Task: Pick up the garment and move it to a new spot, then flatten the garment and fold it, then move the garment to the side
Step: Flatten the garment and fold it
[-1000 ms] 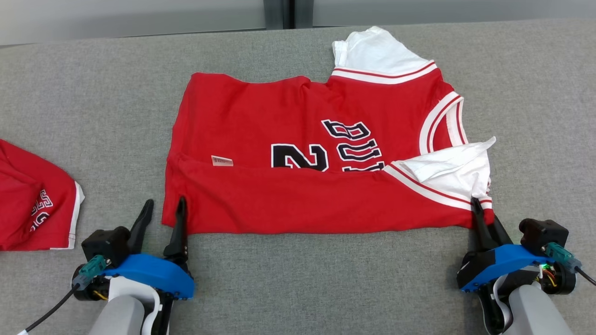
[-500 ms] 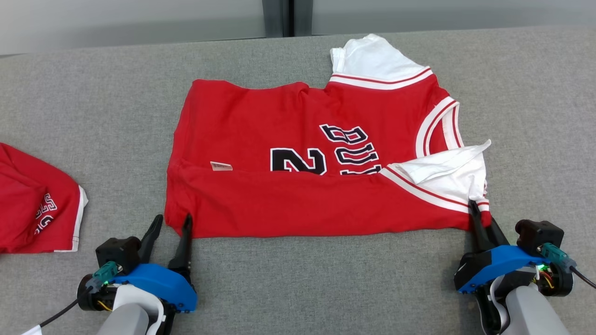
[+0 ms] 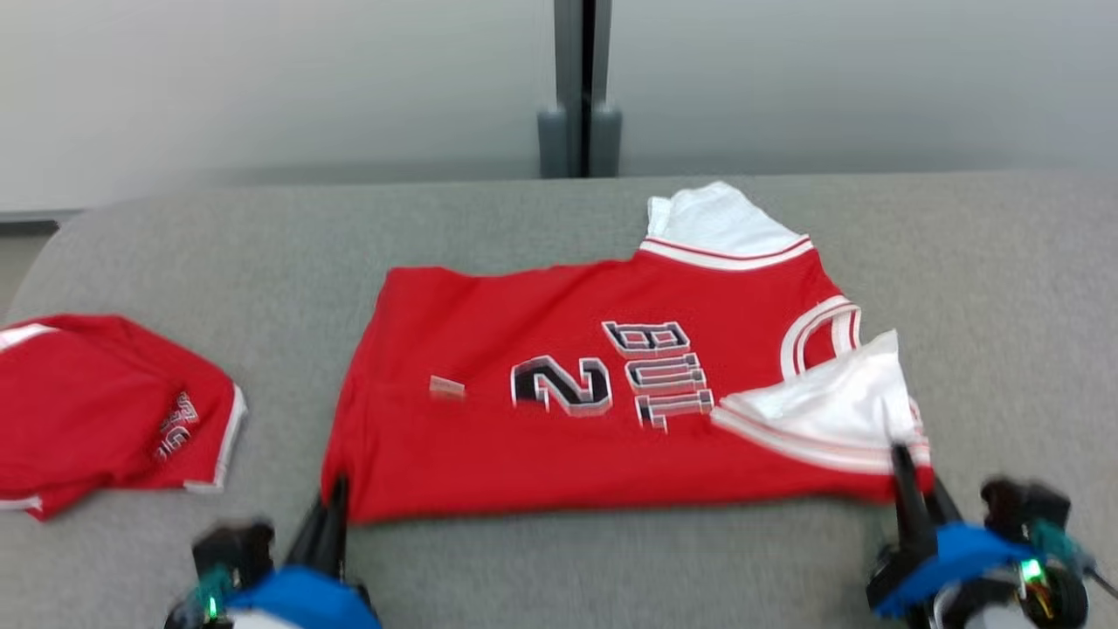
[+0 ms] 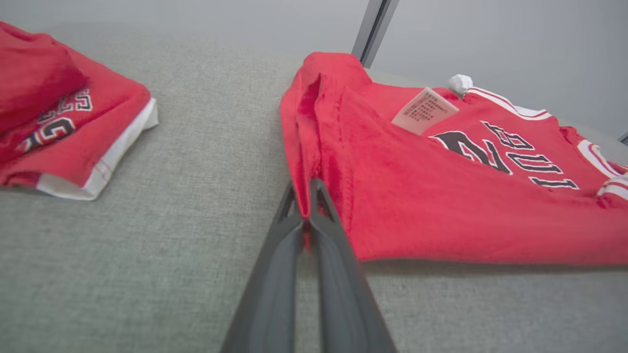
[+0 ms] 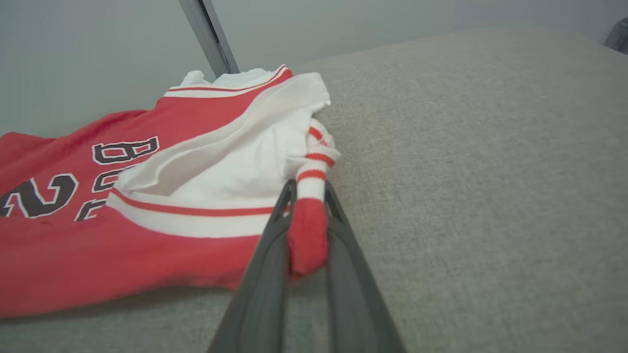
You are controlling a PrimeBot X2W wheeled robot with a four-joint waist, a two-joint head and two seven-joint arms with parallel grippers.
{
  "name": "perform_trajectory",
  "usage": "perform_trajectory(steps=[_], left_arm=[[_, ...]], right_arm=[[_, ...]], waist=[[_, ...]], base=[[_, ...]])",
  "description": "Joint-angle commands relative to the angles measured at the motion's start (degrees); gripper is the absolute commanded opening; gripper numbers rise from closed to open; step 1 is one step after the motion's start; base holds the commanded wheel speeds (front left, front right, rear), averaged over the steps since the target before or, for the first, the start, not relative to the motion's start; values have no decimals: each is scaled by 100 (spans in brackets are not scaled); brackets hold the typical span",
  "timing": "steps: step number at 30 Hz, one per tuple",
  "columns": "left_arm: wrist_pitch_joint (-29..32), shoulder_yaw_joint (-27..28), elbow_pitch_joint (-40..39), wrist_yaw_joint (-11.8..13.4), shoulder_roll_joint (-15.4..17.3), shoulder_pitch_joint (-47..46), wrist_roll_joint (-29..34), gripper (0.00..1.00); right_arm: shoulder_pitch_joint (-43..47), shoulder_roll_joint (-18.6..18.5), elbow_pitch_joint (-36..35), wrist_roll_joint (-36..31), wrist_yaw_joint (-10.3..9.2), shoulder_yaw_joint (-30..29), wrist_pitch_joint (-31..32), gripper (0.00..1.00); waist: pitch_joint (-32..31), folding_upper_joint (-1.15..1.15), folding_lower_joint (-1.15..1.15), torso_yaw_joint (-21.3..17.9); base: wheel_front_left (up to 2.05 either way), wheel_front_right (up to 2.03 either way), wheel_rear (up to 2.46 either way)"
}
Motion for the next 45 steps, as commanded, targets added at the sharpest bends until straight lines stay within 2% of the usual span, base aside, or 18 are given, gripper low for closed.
perform_trajectory(steps=[1, 5, 10, 11, 12, 13, 14, 17, 21, 25, 30, 35, 45], left_arm=[[-5, 99, -44, 39, -43, 189, 69, 0], [-4, 218, -121, 75, -249, 764, 267, 0], [-4, 313, -178, 105, -408, 1162, 399, 0], [-4, 332, -170, 102, -428, 1163, 435, 28], [-4, 345, -149, 96, -443, 1125, 442, 90], [-4, 376, -155, 87, -444, 1029, 463, 100], [-4, 414, -189, 79, -425, 914, 488, 100], [-4, 455, -230, 47, -303, 600, 531, 100], [56, 394, -179, 15, 20, -127, 592, 100], [552, 180, -53, -6, 468, -1036, 534, 100], [1345, -572, -94, 5, 1119, -1879, 31, 100], [1693, -1359, -125, 3, 1627, -2175, -592, 100], [1304, -1902, 413, 2, 1843, -2434, -1315, 100]], right_arm=[[200, -25, 0, 81, 1, -58, 0, 0], [695, -27, -28, 220, 1, -77, 6, 0], [1087, -23, -179, 329, 1, 30, 193, 0], [1107, -26, -198, 395, 1, 18, 255, 0], [1096, -26, -221, 397, 1, 6, 304, 0], [1045, -24, -255, 358, 1, -7, 320, 30], [970, -25, -296, 340, 1, -27, 347, 100], [704, -24, -457, 239, 2, -79, 354, 100], [285, -23, -704, 28, 1, -130, 466, 100], [-214, -23, -914, -134, 1, -47, 656, 100], [-749, -24, -1042, -186, 1, 206, 844, 100], [-1125, -22, -1011, -111, 1, 444, 847, 100], [-1443, -22, -1026, -112, 1, 642, 760, 100]], waist=[[-239, -1, 0, -61], [-615, -1, 0, 30], [-688, -1, 0, 92], [-654, -1, 0, 99], [-608, -1, 0, 105], [-562, -1, 0, 107], [-502, -1, 0, 112], [-324, -1, 0, 105], [-45, -1, 0, 68], [221, -1, 0, 16], [528, -1, 0, -103], [788, -1, 0, -235], [1187, -1, 0, -418]], base=[[0, 0, 0], [0, 0, 0], [0, 0, 0], [0, 0, 0], [0, 0, 0], [0, 0, 0], [0, 0, 0], [0, 0, 0], [0, 0, 0], [0, 0, 0], [0, 0, 0], [0, 0, 0], [0, 0, 0]])
